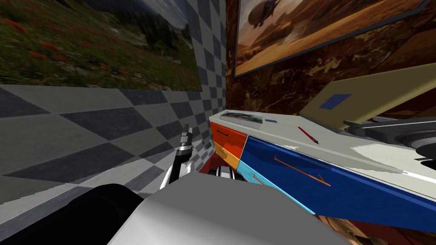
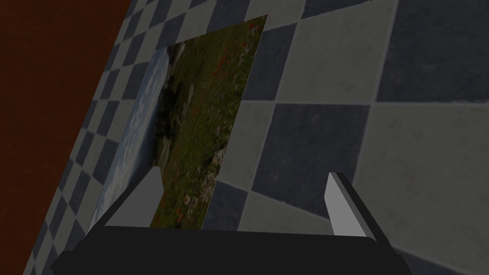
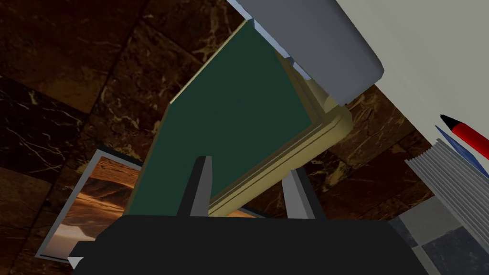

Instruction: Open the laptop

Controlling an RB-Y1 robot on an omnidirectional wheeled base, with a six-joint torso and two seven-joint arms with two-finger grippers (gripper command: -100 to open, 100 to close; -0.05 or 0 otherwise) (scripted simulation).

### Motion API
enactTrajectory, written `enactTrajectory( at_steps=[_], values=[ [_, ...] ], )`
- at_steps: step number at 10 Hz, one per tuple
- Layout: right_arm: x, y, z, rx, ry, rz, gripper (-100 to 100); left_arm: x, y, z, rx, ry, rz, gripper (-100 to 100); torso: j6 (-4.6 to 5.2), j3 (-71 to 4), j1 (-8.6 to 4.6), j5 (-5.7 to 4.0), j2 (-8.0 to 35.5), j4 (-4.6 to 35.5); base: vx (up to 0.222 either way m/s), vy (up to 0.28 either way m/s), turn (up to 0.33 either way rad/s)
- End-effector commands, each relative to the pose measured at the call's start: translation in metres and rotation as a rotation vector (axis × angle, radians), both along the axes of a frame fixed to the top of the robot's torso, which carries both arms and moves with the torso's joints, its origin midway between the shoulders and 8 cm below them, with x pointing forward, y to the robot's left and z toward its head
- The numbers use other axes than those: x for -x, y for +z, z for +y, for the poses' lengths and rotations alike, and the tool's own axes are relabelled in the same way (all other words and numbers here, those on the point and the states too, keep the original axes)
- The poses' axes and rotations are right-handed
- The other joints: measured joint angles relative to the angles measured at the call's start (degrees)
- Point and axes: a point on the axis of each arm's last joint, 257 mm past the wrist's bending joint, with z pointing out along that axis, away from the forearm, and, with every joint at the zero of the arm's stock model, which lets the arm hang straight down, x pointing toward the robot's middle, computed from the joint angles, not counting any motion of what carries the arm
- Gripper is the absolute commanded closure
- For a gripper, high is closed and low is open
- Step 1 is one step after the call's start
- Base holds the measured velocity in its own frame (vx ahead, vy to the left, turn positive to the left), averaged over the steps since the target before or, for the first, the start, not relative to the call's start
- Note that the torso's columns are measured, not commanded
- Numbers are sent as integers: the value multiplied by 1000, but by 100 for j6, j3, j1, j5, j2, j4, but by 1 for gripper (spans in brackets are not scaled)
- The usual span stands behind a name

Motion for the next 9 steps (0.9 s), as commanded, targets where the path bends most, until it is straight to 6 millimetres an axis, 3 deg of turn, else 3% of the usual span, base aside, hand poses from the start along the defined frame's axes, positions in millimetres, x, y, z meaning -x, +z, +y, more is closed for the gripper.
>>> enactTrajectory(
  at_steps=[1, 6, 9],
  values=[
    [7, 3, -13, -118, -17, -69, 100, 0, 0, 0, 0, 0, 0, 0, -2, 1, 0, -4, 0, 2, -14, -3, 88],
    [15, 1, -28, -250, -34, -145, 100, 0, 0, 0, 0, 0, 0, 0, 6, 6, -15, -12, 7, 6, -10, 0, 53],
    [26, -3, -47, -388, -59, -229, 100, 0, 0, 0, 0, 0, 0, 0, 9, 9, -19, -20, 8, 3, -21, 6, 57]
  ],
)
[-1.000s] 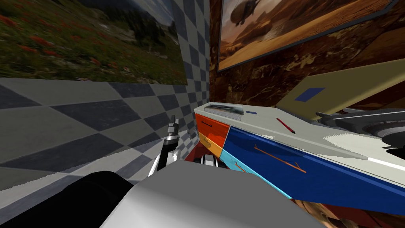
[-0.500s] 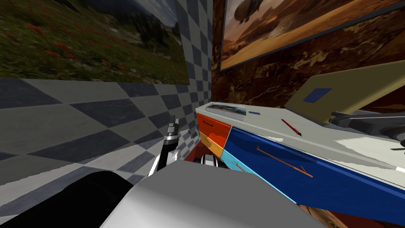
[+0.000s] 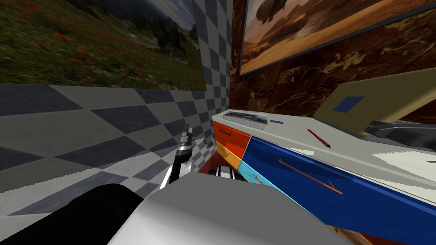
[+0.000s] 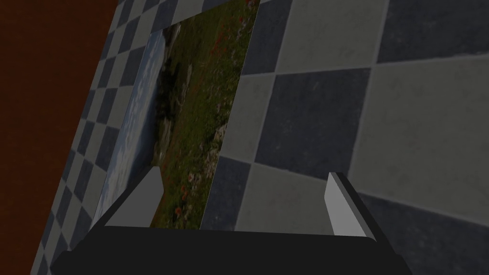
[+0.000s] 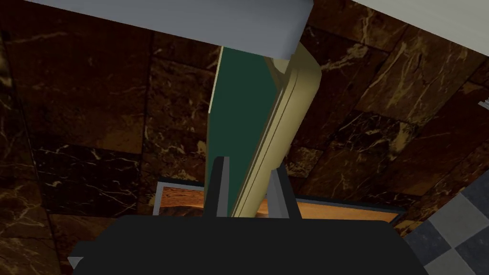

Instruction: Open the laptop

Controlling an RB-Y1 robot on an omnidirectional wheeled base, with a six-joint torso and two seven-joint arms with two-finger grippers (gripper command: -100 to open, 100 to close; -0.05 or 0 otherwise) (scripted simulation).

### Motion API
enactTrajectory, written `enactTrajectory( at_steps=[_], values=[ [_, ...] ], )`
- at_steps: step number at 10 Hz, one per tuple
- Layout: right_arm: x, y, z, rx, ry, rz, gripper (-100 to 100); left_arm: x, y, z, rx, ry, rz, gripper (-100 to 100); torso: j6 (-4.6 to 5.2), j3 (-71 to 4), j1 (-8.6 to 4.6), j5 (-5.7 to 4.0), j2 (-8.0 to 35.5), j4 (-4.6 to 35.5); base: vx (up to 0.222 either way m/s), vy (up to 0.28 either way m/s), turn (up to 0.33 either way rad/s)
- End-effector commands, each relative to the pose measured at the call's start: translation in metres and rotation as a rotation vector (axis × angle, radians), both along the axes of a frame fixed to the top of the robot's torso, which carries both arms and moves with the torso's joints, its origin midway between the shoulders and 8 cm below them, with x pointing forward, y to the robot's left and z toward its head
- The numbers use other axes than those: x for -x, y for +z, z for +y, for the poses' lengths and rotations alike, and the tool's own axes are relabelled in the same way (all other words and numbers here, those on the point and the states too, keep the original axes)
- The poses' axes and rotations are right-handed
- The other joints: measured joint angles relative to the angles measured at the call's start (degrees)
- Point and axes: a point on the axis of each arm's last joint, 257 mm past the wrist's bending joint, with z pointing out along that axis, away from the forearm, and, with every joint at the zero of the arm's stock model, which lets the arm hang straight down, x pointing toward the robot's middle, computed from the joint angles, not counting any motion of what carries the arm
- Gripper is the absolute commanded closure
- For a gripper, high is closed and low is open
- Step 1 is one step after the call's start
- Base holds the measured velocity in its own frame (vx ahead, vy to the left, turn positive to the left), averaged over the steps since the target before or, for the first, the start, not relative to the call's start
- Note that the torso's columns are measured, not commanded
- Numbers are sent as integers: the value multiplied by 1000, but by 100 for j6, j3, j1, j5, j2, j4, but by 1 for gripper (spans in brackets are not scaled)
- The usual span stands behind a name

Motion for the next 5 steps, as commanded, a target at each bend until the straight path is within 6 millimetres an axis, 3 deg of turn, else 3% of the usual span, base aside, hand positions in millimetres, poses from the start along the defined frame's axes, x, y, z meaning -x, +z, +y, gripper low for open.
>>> enactTrajectory(
  at_steps=[1, 5],
  values=[
    [8, -2, -12, -92, -16, -58, 100, 0, 0, 0, 0, 0, 0, 0, 4, 2, -4, -2, 2, 1, -18, 7, 40],
    [20, -10, -32, -258, -38, -168, 100, 0, 0, 0, 0, 0, 0, 0, 1, 0, -13, -8, -1, -1, -23, 9, 49]
  ],
)
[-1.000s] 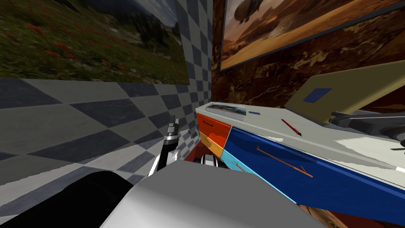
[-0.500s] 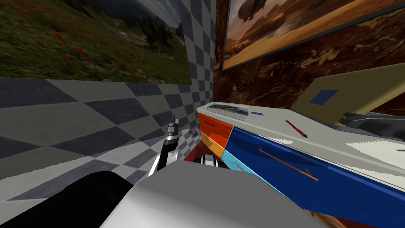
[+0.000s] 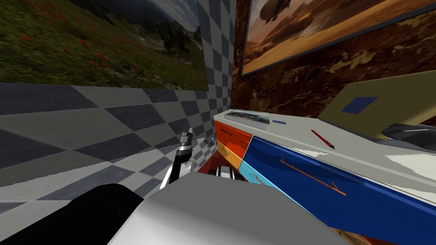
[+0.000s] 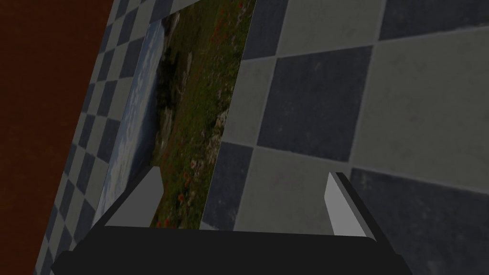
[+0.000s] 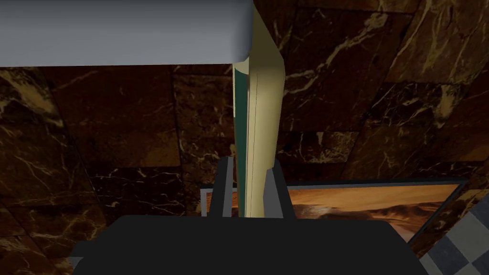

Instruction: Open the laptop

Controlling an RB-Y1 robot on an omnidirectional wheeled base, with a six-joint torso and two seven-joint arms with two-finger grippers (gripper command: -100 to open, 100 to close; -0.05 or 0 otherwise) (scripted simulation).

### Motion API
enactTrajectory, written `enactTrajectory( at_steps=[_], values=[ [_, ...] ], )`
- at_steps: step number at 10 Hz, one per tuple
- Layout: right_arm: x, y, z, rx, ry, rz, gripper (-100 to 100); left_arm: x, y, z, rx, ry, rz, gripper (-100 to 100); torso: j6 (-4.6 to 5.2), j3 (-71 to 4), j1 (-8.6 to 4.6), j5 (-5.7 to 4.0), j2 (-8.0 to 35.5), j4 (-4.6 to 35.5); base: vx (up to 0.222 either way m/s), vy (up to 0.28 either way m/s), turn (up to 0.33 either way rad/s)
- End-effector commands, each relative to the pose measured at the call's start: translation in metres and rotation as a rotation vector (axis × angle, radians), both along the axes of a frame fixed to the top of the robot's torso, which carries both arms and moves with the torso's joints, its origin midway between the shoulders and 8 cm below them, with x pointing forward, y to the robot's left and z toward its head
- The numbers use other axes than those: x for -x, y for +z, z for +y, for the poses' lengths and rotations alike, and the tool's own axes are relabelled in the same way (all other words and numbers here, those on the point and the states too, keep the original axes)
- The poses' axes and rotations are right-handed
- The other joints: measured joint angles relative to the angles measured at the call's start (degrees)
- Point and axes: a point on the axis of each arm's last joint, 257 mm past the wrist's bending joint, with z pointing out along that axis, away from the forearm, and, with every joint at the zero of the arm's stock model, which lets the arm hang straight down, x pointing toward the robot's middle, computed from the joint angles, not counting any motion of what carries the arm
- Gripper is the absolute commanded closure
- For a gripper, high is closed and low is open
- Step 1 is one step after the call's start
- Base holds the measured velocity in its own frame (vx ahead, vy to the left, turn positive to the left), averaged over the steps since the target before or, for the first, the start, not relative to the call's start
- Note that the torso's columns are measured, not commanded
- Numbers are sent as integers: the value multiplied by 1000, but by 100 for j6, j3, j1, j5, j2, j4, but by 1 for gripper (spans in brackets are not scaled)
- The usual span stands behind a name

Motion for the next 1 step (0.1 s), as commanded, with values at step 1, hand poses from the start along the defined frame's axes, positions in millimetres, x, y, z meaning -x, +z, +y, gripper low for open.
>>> enactTrajectory(
  at_steps=[1],
  values=[
    [3, -2, -4, -37, -6, -24, 100, 0, 0, 0, 0, 0, 0, 0, -3, -2, 5, 3, -3, 0, -10, 2, 3]
  ],
)
